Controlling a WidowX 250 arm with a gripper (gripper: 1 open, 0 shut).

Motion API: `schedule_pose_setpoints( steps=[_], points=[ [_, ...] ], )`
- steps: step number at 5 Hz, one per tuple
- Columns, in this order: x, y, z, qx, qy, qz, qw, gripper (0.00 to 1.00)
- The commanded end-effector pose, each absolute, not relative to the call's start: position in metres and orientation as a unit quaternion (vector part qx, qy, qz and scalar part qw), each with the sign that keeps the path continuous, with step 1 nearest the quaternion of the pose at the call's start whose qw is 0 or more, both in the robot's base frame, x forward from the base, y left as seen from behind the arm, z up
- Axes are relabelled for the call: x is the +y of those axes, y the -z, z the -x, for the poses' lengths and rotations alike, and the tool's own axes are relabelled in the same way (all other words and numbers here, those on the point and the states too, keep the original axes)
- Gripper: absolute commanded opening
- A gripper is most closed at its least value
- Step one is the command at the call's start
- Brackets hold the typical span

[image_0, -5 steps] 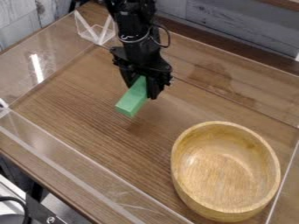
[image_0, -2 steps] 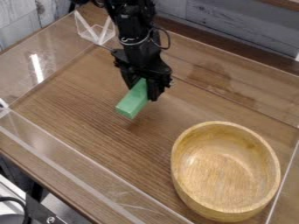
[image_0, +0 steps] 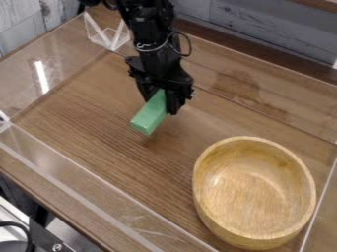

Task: Remove the green block from inside the brown bowl and put it on the table

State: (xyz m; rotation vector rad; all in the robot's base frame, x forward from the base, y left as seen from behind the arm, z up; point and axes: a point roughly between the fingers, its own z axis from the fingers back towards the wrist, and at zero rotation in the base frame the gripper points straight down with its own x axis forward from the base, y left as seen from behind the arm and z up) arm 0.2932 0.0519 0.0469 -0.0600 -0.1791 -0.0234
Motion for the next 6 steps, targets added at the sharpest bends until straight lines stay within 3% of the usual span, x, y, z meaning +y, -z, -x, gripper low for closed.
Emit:
schedule_pose_setpoints(
  steps=[1,6],
  points=[
    [0.0555,-0.0556,-0.2966,-0.104,0.007,0.029,0.994,0.00],
    [0.0523,-0.0519,-0.2914,-0.088,0.006,0.045,0.995,0.00]
  ],
)
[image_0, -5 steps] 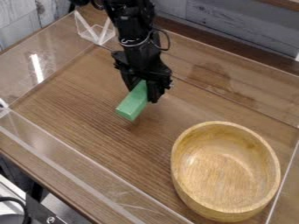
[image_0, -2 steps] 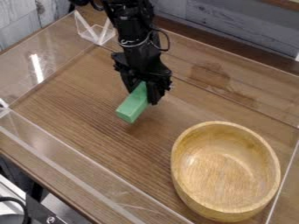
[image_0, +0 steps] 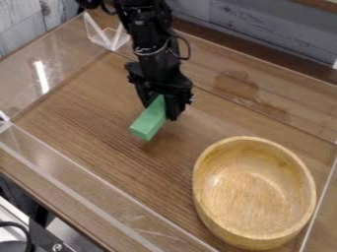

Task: Remove the green block from inside the brown bowl and put it on the table

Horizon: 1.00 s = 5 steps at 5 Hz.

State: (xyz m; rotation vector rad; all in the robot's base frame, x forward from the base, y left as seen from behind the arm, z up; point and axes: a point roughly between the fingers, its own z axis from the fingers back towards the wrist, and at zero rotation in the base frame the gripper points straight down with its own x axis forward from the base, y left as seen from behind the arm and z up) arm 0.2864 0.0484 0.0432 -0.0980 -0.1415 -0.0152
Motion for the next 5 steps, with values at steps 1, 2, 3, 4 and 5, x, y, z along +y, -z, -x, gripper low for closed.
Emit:
schedule_pose_setpoints(
  steps=[1,2,3,4,5],
  points=[
    [0.0521,-0.0499,-0.2912,-0.085,0.005,0.048,0.995,0.00],
    [0.0523,-0.0481,-0.2907,-0.081,0.004,0.051,0.995,0.00],
    [0.0523,-0.0462,-0.2903,-0.076,0.004,0.055,0.996,0.00],
    [0.0526,-0.0446,-0.2906,-0.073,0.003,0.058,0.996,0.00],
    [0.0557,-0.0427,-0.2903,-0.068,0.001,0.058,0.996,1.00]
  ],
)
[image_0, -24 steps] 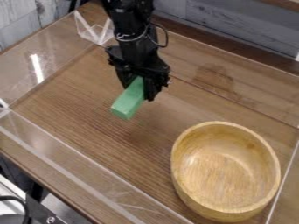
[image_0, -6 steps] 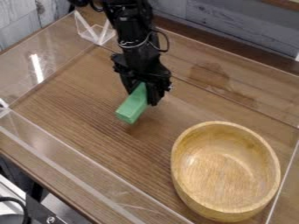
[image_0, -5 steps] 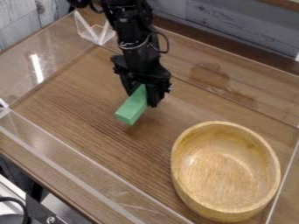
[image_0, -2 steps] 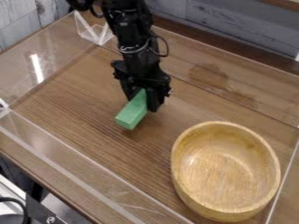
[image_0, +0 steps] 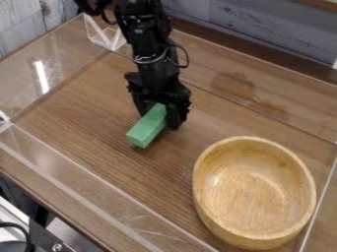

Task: Remove the green block from inside the brown bowl and put it on the table

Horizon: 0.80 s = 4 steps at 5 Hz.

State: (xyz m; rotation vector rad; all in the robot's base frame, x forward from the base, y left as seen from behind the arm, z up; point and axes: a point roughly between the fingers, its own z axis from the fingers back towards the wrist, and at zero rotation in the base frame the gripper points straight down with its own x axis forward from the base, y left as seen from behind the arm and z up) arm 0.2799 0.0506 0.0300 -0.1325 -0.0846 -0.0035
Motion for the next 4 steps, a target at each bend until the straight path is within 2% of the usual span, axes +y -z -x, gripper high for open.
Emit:
schedule_pose_setpoints(
  steps=[1,4],
  points=[
    [0.0578,-0.0450,-0.2896,-0.065,0.000,0.060,0.996,1.00],
    [0.0643,-0.0526,-0.2888,-0.058,-0.002,0.063,0.996,1.00]
  ],
)
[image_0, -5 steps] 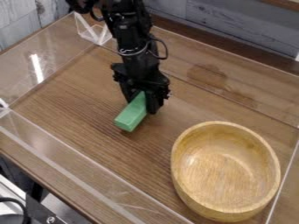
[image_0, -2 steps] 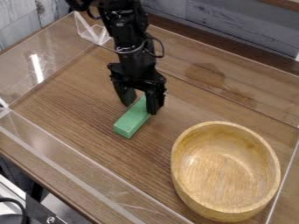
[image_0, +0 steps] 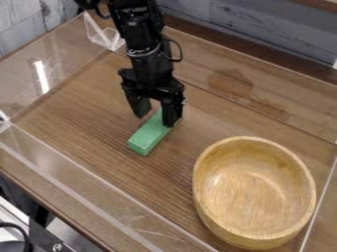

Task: Remove the green block from inside the brown bowl and put it on the table

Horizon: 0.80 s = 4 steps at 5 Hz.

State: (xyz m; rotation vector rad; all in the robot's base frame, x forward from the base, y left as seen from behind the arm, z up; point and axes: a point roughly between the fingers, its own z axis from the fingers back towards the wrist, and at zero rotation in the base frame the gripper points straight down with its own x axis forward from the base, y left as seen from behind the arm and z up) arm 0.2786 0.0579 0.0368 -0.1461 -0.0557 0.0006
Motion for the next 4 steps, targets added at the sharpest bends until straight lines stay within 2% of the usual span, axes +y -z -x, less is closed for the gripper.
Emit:
schedule_pose_setpoints(
  steps=[1,4],
  points=[
    [0.066,-0.055,-0.288,-0.056,-0.002,0.064,0.996,1.00],
    [0.071,-0.073,-0.287,-0.048,-0.003,0.070,0.996,1.00]
  ],
)
